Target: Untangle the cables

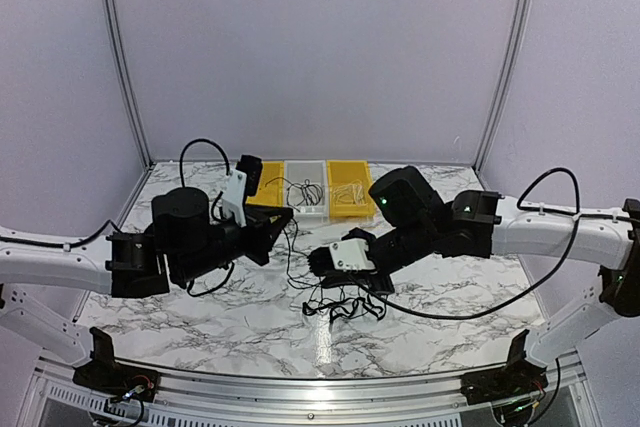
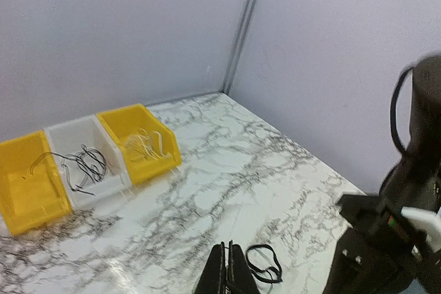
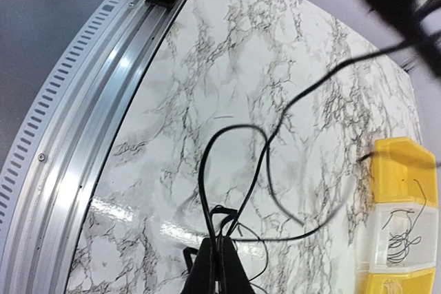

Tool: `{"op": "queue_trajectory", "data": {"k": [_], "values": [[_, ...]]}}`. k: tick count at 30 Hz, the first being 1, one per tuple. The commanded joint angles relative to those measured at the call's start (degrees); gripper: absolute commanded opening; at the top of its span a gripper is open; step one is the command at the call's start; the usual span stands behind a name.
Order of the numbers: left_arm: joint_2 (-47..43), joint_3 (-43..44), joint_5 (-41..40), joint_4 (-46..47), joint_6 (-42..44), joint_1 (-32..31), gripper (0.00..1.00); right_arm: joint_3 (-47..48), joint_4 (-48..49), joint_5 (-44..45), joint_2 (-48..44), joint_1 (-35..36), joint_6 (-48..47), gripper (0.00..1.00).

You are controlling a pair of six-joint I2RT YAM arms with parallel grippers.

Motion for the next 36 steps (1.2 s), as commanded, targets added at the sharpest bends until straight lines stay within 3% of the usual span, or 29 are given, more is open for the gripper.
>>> {"op": "queue_trajectory", "data": {"k": [1, 9, 11, 15, 19, 33, 36], "values": [[-6.3, 4.6, -8.8, -5.4, 6.1, 2.8, 0.00, -4.8, -0.6, -0.7, -4.0, 0.4, -0.5, 0.00], [-7.0, 8.4, -8.5, -8.3, 7.9, 8.7, 0.00, -9.1, 1.5, -1.7, -5.5, -1.0, 2.2, 0.02], [-5.7, 9.9, -8.1, -9.5, 8.0, 10.4, 0.00, -9.2, 2.0, -2.1, -5.4, -2.9, 2.7, 0.09], [-1.0, 15.0, -6.7, -13.9, 8.6, 14.7, 0.00, -11.2, 2.8, -3.8, -5.7, -8.9, 3.4, 0.34], [4.2, 19.1, -6.4, -15.6, 11.1, 17.9, 0.00, -14.9, 5.8, -4.2, -7.7, -12.0, 5.2, 0.43], [22.6, 35.5, -2.1, -19.3, 12.3, 30.7, 0.00, -19.5, 9.7, 3.5, -8.4, -15.6, 4.6, 0.46], [23.7, 37.5, -3.0, -19.1, 11.8, 32.6, 0.00, -19.6, 9.4, 3.9, -8.1, -15.7, 4.4, 0.53]]}}
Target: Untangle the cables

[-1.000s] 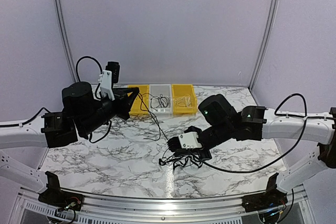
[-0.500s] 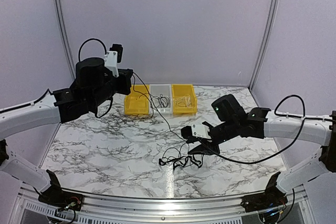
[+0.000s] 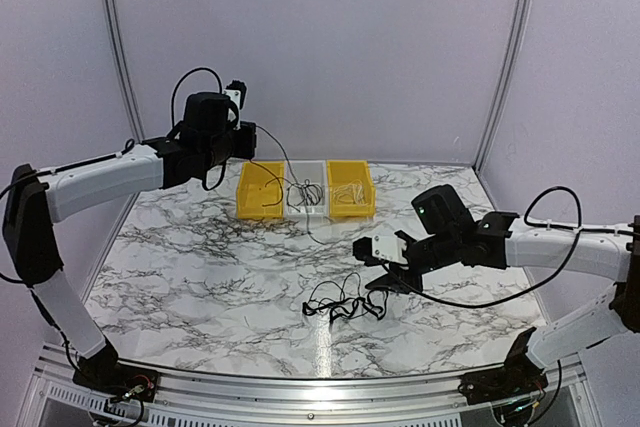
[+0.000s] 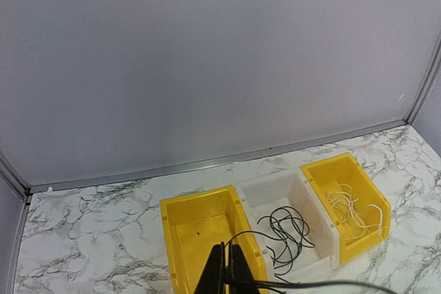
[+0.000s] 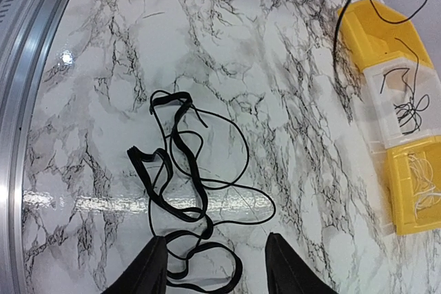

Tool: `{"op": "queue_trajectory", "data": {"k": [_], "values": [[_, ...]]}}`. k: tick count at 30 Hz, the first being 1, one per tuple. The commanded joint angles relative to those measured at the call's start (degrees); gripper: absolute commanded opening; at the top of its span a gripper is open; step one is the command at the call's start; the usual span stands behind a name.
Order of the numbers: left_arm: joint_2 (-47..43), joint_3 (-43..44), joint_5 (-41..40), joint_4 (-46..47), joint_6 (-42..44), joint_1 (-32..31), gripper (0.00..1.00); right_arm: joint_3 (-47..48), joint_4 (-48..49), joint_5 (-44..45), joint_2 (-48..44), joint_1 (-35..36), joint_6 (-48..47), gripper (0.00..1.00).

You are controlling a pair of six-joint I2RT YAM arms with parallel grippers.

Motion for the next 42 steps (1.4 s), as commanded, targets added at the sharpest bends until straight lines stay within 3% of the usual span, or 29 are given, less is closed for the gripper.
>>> {"op": "queue_trajectory", "data": {"k": [1, 5, 10, 19, 30, 42], "values": [[0.7, 4.1, -0.2, -0.3, -0.2, 3.1, 0.00, -0.3, 0.5, 2.1, -0.4, -0.6, 0.0, 0.54], [0.4, 6.6, 1.0, -0.7, -2.0, 7.9, 0.00, -0.3, 0.6, 2.6, 0.1, -0.8, 0.0, 0.59], [2.1, 10.4, 8.7, -1.1, -3.4, 11.1, 0.00, -0.7, 1.4, 5.2, 0.9, -0.9, -0.5, 0.59], [8.6, 14.3, 12.8, 0.3, -4.8, 12.6, 0.00, -2.1, 4.2, 11.3, 4.3, -2.5, -1.0, 0.57], [18.8, 22.2, 18.6, 1.0, -8.6, 13.3, 0.00, -2.1, 4.6, 9.8, 5.0, -10.4, -0.3, 0.56], [29.0, 28.0, 23.4, 1.9, -13.1, 16.3, 0.00, -1.7, 4.6, 11.0, 8.5, -10.9, -1.1, 0.55]]}}
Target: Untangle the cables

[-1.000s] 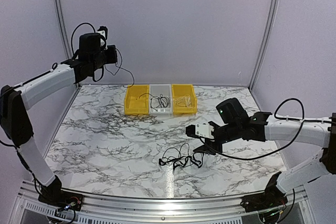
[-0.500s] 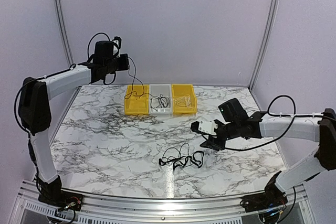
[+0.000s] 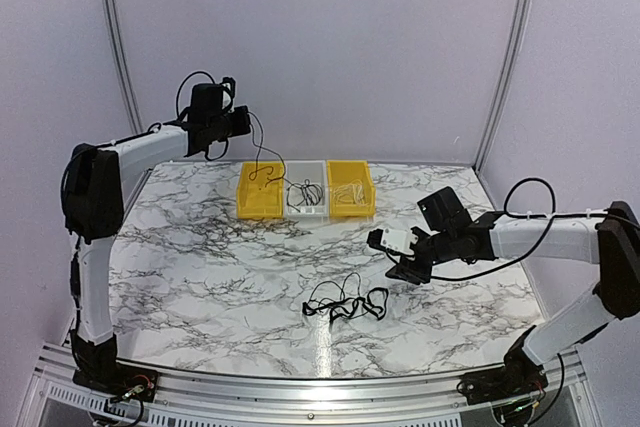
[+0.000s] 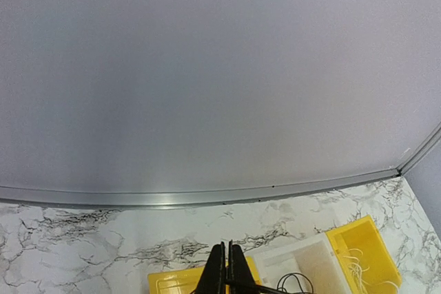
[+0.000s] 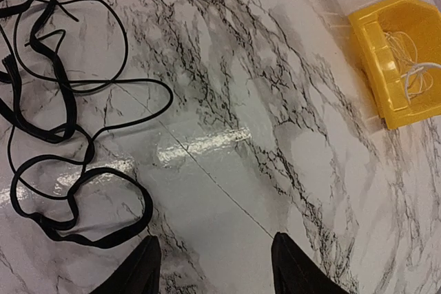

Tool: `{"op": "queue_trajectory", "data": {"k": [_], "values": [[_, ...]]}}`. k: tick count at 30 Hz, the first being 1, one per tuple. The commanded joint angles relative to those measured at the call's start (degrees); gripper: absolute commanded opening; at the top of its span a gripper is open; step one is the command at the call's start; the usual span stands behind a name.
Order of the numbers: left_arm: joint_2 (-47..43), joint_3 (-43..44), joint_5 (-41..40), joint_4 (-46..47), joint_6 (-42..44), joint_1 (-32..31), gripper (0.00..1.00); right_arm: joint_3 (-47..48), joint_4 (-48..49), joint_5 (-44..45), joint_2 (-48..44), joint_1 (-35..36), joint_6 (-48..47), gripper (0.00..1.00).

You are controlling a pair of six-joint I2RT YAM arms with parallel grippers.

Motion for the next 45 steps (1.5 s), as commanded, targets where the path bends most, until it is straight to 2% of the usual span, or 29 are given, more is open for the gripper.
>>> {"op": "queue_trajectory", "data": {"k": [1, 7, 12, 16, 34, 37, 39, 41, 45], "values": [[2.4, 0.3, 3.9, 2.1, -3.5, 1.2, 0.00, 0.5, 0.8, 0.9, 1.2, -0.4, -0.7, 0.55], [2.1, -3.1, 3.7, 4.1, -4.9, 1.6, 0.00, 0.7, 0.6, 0.9, 2.2, -0.4, -1.0, 0.55], [3.6, -2.9, -4.9, 1.4, -6.5, 1.8, 0.00, 0.8, 0.3, 1.3, 2.4, -0.4, -1.1, 0.54], [5.3, -3.3, -6.4, 1.1, -7.7, 1.6, 0.00, 0.6, 0.3, 1.7, 2.3, -0.4, -1.2, 0.54], [13.1, -1.8, -0.1, 1.0, -7.6, -2.9, 0.00, 1.0, -0.3, 2.3, 3.9, -0.3, -1.4, 0.54], [12.2, -2.6, -0.6, -0.3, -7.5, -2.9, 0.10, 1.1, -0.5, 2.3, 4.1, -0.4, -1.4, 0.54], [10.9, -3.7, -2.2, -0.6, -7.2, -2.9, 0.24, 1.2, -0.5, 2.1, 4.1, -0.3, -1.3, 0.54], [9.2, -4.6, -4.2, -1.0, -6.8, -2.9, 0.32, 1.3, -0.7, 2.0, 4.1, -0.4, -1.4, 0.54], [6.2, -5.8, -6.8, -2.4, -5.7, -2.6, 0.43, 1.5, -0.9, 1.6, 3.8, -0.4, -1.3, 0.54]]}}
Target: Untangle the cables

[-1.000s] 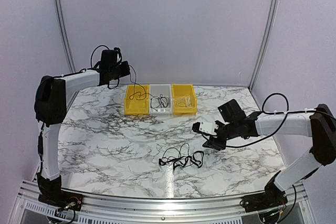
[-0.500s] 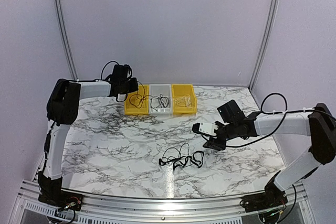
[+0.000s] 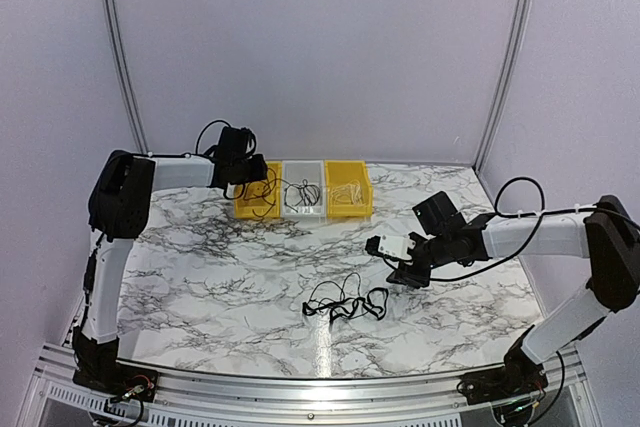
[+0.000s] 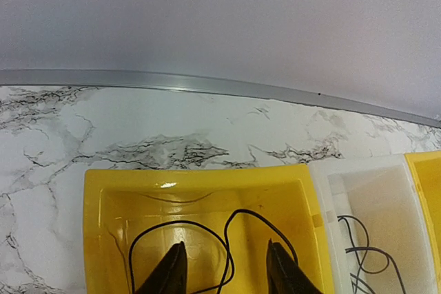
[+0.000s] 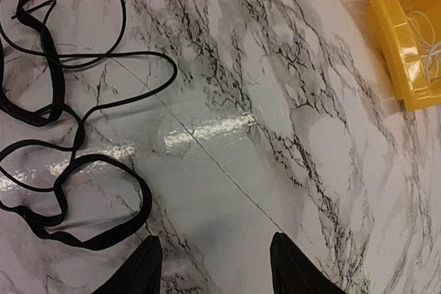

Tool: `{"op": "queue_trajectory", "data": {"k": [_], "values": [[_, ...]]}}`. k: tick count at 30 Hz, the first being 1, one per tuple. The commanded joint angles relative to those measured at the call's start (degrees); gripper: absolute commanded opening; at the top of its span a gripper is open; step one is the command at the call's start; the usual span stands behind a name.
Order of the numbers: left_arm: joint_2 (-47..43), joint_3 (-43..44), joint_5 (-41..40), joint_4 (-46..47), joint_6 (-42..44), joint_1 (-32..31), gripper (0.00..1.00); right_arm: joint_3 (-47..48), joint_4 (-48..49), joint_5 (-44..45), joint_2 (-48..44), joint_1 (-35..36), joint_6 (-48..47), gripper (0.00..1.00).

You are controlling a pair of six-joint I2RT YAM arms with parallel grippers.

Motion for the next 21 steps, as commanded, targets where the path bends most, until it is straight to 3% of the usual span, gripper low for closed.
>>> {"op": "queue_trajectory", "data": {"k": [1, 6, 12, 21], "values": [[-5.5, -1.1, -3.6, -2.6, 1.8, 0.7, 0.46, 1.5, -0.8, 0.1, 0.0, -0.4, -0.2, 0.54], [-9.3, -2.4, -4.3, -3.8, 2.3, 1.3, 0.54, 1.7, -1.1, -0.4, -0.4, -0.4, -0.1, 0.54], [-15.0, -7.5, 1.6, -1.9, 2.6, 1.4, 0.53, 2.1, -1.1, -2.4, -1.4, -0.4, 0.8, 0.54], [-28.6, -27.8, 8.1, 5.3, 2.1, -2.2, 0.52, 3.7, -0.3, -3.5, -2.4, -0.4, 3.5, 0.53]]}}
